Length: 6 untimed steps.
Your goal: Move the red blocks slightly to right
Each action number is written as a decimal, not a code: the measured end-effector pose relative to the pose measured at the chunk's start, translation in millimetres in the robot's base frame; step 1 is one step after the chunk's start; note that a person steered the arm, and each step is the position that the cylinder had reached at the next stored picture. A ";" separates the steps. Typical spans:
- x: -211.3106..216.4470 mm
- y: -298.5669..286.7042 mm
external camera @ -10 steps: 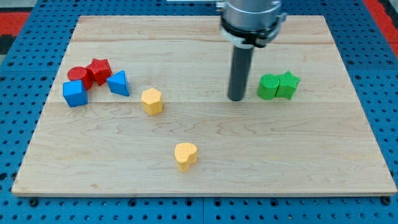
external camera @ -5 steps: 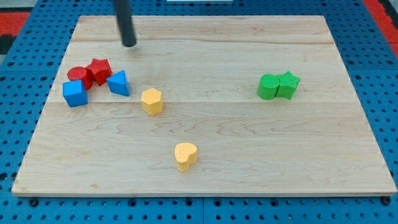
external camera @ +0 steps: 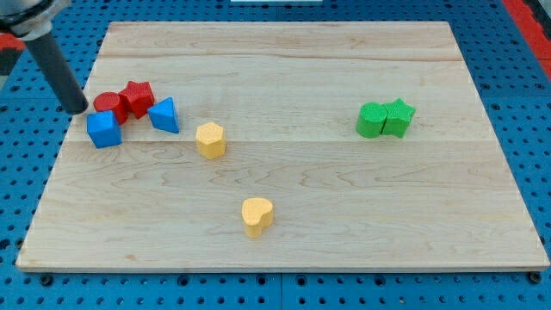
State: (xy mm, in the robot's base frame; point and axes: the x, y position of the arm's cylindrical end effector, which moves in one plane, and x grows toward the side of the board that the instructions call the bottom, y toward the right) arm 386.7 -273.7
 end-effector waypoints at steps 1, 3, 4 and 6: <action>0.0 2.7; 12.0 13.5; 20.9 13.6; -4.8 34.6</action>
